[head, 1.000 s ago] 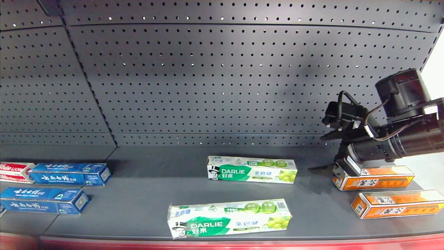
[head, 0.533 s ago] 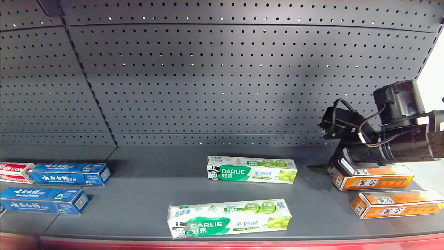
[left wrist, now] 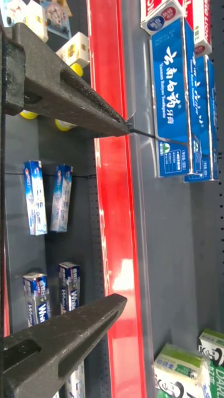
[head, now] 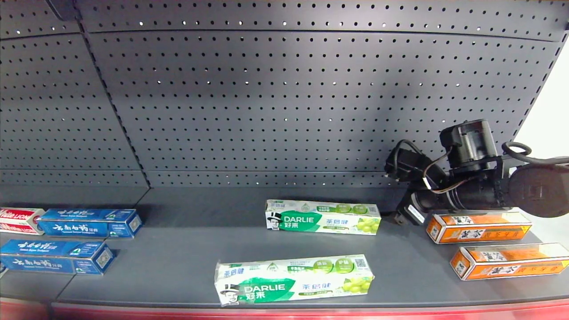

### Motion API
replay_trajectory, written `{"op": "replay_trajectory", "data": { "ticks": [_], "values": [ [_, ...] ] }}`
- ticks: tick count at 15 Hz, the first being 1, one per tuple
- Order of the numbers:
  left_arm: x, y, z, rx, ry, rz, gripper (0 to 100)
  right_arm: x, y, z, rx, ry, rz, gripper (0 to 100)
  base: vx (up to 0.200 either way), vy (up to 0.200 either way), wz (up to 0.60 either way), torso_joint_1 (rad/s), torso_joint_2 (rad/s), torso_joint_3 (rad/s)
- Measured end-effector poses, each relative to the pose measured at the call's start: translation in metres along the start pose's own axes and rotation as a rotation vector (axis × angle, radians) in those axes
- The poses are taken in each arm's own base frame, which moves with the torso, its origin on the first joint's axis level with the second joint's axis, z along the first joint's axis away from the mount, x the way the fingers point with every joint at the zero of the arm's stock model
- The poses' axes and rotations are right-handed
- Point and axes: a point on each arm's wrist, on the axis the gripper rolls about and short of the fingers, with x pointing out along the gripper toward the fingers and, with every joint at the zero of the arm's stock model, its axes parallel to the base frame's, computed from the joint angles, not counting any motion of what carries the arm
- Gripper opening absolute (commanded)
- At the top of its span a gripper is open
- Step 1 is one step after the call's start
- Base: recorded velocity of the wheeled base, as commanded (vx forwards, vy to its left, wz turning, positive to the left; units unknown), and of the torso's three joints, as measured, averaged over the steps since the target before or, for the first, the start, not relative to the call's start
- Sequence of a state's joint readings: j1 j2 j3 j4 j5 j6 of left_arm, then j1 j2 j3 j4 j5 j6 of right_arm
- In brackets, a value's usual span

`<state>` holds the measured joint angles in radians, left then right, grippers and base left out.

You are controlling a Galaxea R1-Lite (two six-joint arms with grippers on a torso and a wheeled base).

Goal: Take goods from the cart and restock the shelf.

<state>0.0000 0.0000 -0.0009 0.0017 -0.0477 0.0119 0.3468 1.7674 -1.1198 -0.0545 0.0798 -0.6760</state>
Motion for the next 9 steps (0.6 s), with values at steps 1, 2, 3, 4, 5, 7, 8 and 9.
{"op": "replay_trajectory", "data": {
  "ticks": [1, 2, 3, 4, 5, 7, 8, 9],
  "values": [
    [0.0, 0.0, 0.0, 0.0, 0.0, 0.0, 100, 0.004, 0.001, 0.001, -0.003, 0.001, 0.005, 100, 0.0, 0.0, 0.0, 0.0, 0.0, 0.0],
    [0.0, 0.0, 0.0, 0.0, 0.0, 0.0, 100, 0.007, 0.001, 0.004, -0.006, -0.004, 0.006, 100, 0.0, 0.0, 0.0, 0.0, 0.0, 0.0],
    [0.0, 0.0, 0.0, 0.0, 0.001, 0.001, 100, 0.009, 0.001, 0.006, -0.009, -0.008, 0.008, 100, 0.0, 0.0, 0.0, 0.0, 0.0, 0.0],
    [0.0, 0.0, 0.0, 0.0, 0.0, 0.0, 100, 0.012, 0.002, 0.009, -0.013, -0.014, 0.011, 100, 0.0, 0.0, 0.0, 0.0, 0.0, 0.0],
    [0.0, 0.0, 0.0, 0.0, 0.0, 0.0, 100, 0.014, 0.002, 0.01, -0.014, -0.015, 0.012, 100, 0.0, 0.0, 0.0, 0.0, 0.0, 0.0],
    [0.0, 0.0, 0.0, 0.0, 0.0, 0.0, 100, 0.017, 0.002, 0.011, -0.016, -0.015, 0.016, 100, 0.0, 0.0, 0.0, 0.0, 0.0, 0.0],
    [0.0, 0.0, 0.0, 0.0, 0.0, 0.0, 100, 0.017, 0.003, 0.011, -0.017, -0.015, 0.019, 100, 0.0, 0.0, 0.0, 0.0, 0.0, 0.0],
    [0.0, 0.0, 0.0, 0.0, 0.0, 0.0, 100, 0.018, 0.004, 0.011, -0.018, -0.015, 0.02, 100, 0.0, 0.0, 0.0, 0.0, 0.0, 0.0]
  ]
}}
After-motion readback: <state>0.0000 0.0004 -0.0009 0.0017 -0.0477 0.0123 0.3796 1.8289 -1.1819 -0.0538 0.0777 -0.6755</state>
